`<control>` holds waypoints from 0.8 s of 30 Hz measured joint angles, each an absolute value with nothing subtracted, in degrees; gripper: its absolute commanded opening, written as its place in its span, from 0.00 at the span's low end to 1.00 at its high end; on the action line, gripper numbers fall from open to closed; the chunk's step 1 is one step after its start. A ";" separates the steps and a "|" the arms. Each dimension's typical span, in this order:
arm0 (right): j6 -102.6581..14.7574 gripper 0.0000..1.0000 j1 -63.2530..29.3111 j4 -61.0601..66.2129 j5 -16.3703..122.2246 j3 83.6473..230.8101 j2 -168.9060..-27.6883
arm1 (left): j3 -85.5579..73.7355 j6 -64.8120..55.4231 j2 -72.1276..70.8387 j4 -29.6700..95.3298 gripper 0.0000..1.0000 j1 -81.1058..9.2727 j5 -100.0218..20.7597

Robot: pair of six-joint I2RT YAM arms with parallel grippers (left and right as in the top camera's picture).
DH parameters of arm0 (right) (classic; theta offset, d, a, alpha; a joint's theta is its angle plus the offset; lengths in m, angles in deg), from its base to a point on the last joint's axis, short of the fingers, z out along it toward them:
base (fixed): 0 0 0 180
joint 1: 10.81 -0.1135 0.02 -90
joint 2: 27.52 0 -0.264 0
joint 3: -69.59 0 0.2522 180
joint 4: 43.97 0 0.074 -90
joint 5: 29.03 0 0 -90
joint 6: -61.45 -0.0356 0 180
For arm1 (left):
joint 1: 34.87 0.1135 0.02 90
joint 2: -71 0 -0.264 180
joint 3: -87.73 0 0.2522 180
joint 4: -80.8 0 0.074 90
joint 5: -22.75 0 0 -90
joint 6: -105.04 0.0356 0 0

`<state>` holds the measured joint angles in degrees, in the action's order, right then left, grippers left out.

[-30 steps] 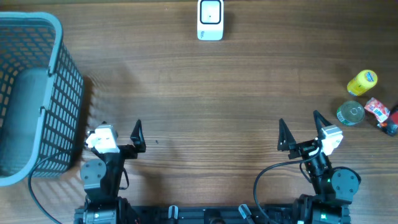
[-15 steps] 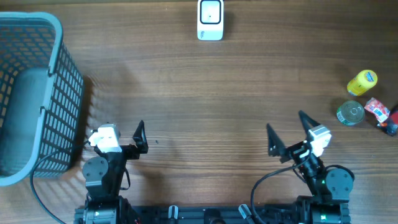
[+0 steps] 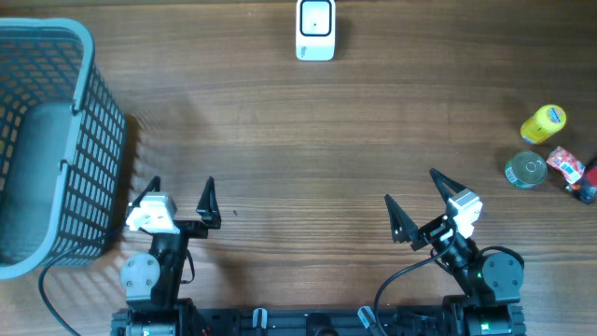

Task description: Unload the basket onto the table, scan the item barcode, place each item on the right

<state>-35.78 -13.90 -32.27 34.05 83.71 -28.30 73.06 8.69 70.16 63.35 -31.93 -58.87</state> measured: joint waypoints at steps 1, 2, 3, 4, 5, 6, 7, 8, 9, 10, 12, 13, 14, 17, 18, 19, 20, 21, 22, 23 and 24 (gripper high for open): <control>-35.78 1.00 -13.90 -32.27 34.05 83.71 -28.30 | 73.06 8.69 70.16 63.35 1.00 -32.28 -58.87; -35.78 1.00 -13.90 -32.27 34.05 83.71 -28.30 | 73.06 8.69 70.16 63.35 1.00 -32.30 -58.87; -35.78 1.00 -13.90 -32.27 34.05 83.71 -28.30 | 73.06 8.69 70.16 63.35 1.00 -32.30 -58.87; -35.80 1.00 -13.90 -32.27 34.05 83.71 -28.30 | 73.06 8.69 70.16 63.35 1.00 -32.30 -58.87; -35.80 1.00 -13.90 -32.27 34.05 83.71 -28.30 | 73.06 8.69 70.16 63.35 1.00 -32.30 -58.87; -35.78 1.00 -13.90 -32.27 34.05 83.71 -28.30 | 73.06 8.69 70.16 63.35 1.00 -32.30 -58.87; -35.78 1.00 -13.90 -32.27 34.05 83.71 -28.30 | 73.06 8.69 70.16 63.35 1.00 -32.30 -58.87; -35.78 1.00 -13.90 -32.27 34.05 83.71 -28.30 | 73.06 8.69 70.16 63.35 1.00 -32.30 -58.87; -35.78 1.00 -13.90 -32.27 34.05 83.71 -28.30 | 73.06 8.69 70.16 63.35 1.00 -32.30 -58.87; -35.80 1.00 -13.90 -32.27 34.05 83.71 -28.30 | 73.06 8.69 70.16 63.35 1.00 -32.30 -58.87; -35.78 1.00 -13.90 -32.27 34.05 83.71 -28.30 | 73.06 8.69 70.16 63.35 1.00 -32.30 -58.87; -35.78 1.00 -13.90 -32.27 34.05 83.71 -28.30 | 73.06 8.69 70.16 63.35 1.00 -32.30 -58.87; -35.78 1.00 -13.90 -32.27 34.05 83.71 -28.30 | 73.06 8.69 70.16 63.35 1.00 -32.30 -58.87; -35.30 1.00 -13.90 -32.27 34.27 83.71 -28.30 | 73.06 8.69 70.16 63.35 1.00 -32.30 -58.87; -34.57 1.00 -13.90 -32.34 34.75 83.71 -28.30 | 73.06 8.69 70.16 63.35 1.00 -32.30 -58.87; -34.57 1.00 -13.90 -32.89 35.61 83.71 -28.30 | 73.06 8.69 70.16 63.35 1.00 -32.30 -58.87; -35.99 1.00 -13.90 -34.74 37.27 83.69 -28.30 | 73.06 8.69 70.16 63.33 1.00 -32.30 -58.87; -38.57 1.00 -13.97 -37.21 39.93 83.71 -28.26 | 73.06 8.69 70.16 63.33 1.00 -32.30 -58.87; -41.24 1.00 -14.01 -38.63 42.62 83.71 -28.23 | 73.06 8.69 70.16 63.33 1.00 -32.30 -58.87; -43.05 1.00 -14.01 -38.90 45.11 83.71 -28.21 | 73.06 8.69 70.16 63.33 1.00 -32.30 -58.87; -44.32 1.00 -14.01 -38.29 47.76 83.71 -28.21 | 73.06 8.69 70.16 63.33 1.00 -32.30 -58.87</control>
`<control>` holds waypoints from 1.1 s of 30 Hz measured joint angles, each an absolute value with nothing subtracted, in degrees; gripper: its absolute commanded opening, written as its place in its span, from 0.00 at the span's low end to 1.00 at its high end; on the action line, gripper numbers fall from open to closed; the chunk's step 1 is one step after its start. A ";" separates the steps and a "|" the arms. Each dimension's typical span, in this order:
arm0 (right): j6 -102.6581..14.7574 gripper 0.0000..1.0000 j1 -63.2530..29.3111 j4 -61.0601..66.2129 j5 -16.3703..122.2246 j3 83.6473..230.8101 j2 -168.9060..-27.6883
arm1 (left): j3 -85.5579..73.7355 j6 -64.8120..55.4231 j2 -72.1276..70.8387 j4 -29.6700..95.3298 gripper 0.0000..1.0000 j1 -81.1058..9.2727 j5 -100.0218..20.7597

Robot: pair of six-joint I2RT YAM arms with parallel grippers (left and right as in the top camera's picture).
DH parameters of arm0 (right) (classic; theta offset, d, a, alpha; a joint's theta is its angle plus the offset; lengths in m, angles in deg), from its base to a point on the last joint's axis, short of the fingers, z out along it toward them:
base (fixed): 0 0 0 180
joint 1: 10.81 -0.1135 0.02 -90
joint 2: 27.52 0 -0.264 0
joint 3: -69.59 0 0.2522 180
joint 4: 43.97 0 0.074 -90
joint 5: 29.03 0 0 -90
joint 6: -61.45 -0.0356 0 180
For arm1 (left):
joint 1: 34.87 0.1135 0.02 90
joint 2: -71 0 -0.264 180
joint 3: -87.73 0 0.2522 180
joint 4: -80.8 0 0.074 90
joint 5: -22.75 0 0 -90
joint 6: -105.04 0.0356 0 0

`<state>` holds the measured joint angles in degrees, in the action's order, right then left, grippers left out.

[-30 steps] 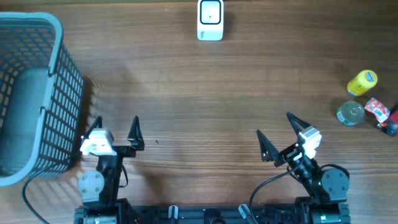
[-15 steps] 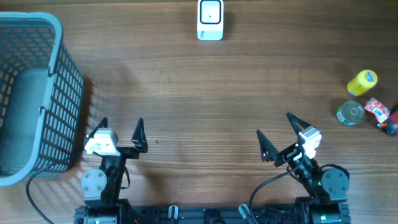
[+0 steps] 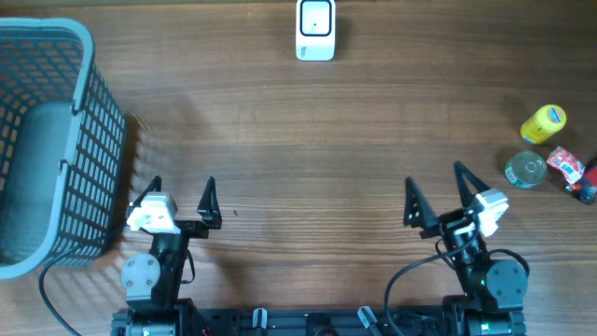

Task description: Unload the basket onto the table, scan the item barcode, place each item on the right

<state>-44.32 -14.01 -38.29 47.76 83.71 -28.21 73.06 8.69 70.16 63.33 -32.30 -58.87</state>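
Note:
A white barcode scanner (image 3: 315,29) stands at the far middle of the table. The items lie at the right edge: a yellow bottle (image 3: 543,123), a round tin can (image 3: 525,170) and a small red packet (image 3: 566,163). My right gripper (image 3: 435,194) is open near the front right, left of the can and well short of it. My left gripper (image 3: 180,193) is open at the front left, holding nothing.
A grey-blue mesh basket (image 3: 56,140) fills the left side, close to my left gripper. A dark object (image 3: 586,189) shows at the right edge beside the red packet. The wooden table (image 3: 298,131) stretches between scanner and arms.
My right gripper has shifted to the right, closer to the items at the right edge, still open. The left arm and all objects have not moved.

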 measured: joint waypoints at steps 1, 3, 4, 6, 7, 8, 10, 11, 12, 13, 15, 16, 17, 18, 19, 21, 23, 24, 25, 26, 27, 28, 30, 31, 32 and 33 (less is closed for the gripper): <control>-44.65 1.00 -14.01 -36.54 49.29 83.76 -28.17 | 73.06 8.69 70.16 63.33 1.00 -32.30 -58.87; -44.78 1.00 -14.01 -31.31 51.21 83.71 -28.13 | 73.06 8.69 70.16 63.33 1.00 -32.30 -58.87; -44.15 1.00 -14.05 -30.42 51.63 83.69 -28.17 | 73.06 8.69 70.16 63.31 1.00 -32.30 -58.87; -42.92 1.00 -14.05 -30.57 51.91 83.69 -28.15 | 73.06 8.69 70.16 63.33 1.00 -32.30 -58.87; -42.38 1.00 -14.05 -30.57 52.09 83.69 -28.15 | 73.06 8.69 70.16 63.31 1.00 -32.30 -58.87; -42.14 1.00 -14.05 -30.57 52.11 83.69 -28.15 | 73.06 8.69 70.16 63.33 1.00 -32.30 -58.87; -41.90 1.00 -14.05 -30.59 52.11 83.69 -28.15 | 73.06 8.69 70.16 63.31 1.00 -32.30 -58.87; -41.76 1.00 -14.05 -30.59 52.19 83.69 -28.15 | 73.06 8.69 70.16 63.31 1.00 -32.30 -58.87; -41.72 1.00 -14.03 -30.59 52.30 83.69 -28.15 | 73.06 8.69 70.16 63.33 1.00 -32.30 -58.87; -41.72 1.00 -14.03 -30.59 52.41 83.69 -28.15 | 73.06 8.69 70.16 63.33 1.00 -32.30 -58.87; -41.72 1.00 -14.03 -30.59 52.50 83.69 -28.15 | 73.06 8.69 70.16 63.31 1.00 -32.30 -58.87; -41.72 1.00 -14.03 -30.59 52.50 83.69 -28.15 | 73.06 8.69 70.16 63.33 1.00 -32.30 -58.87; -41.72 1.00 -14.03 -30.59 52.50 83.69 -28.15 | 73.06 8.69 70.16 63.33 1.00 -32.30 -58.87; -41.72 1.00 -14.03 -30.59 52.50 83.69 -28.15 | 73.06 8.69 70.16 63.33 1.00 -32.30 -58.87; -41.72 1.00 -14.03 -30.59 52.50 83.69 -28.15 | 73.06 8.69 70.16 63.31 1.00 -32.30 -58.87; -41.72 1.00 -14.03 -30.59 52.50 83.69 -28.15 | 73.06 8.69 70.16 63.33 1.00 -32.30 -58.87; -41.70 1.00 -14.03 -30.59 52.50 83.69 -28.15 | 73.06 8.69 70.16 63.33 1.00 -32.30 -58.87; -41.70 1.00 -14.03 -30.59 52.50 83.69 -28.15 | 73.06 8.69 70.16 63.33 1.00 -32.30 -58.87; -41.70 1.00 -14.03 -30.59 52.50 83.69 -28.15 | 73.06 8.69 70.16 63.31 1.00 -32.30 -58.87; -41.72 1.00 -14.03 -30.59 52.50 83.69 -28.15 | 73.06 8.69 70.16 63.33 1.00 -32.30 -58.87; -41.70 1.00 -14.03 -30.59 52.50 83.69 -28.15 | 73.06 8.69 70.16 63.31 1.00 -32.30 -58.87; -41.70 1.00 -14.03 -30.57 52.50 83.69 -28.15 | 73.06 8.69 70.16 63.33 1.00 -32.30 -58.87; -41.70 1.00 -14.03 -30.57 52.50 83.69 -28.15 | 73.06 8.69 70.16 63.33 1.00 -32.30 -58.87; -41.70 1.00 -14.03 -30.59 52.50 83.69 -28.15 | 73.06 8.69 70.16 63.31 1.00 -32.30 -58.87; -41.70 1.00 -14.03 -30.59 52.50 83.69 -28.15 | 73.06 8.69 70.16 63.33 1.00 -32.30 -58.87; -41.70 1.00 -14.03 -30.59 52.50 83.69 -28.15 | 73.06 8.69 70.16 63.31 1.00 -32.30 -58.87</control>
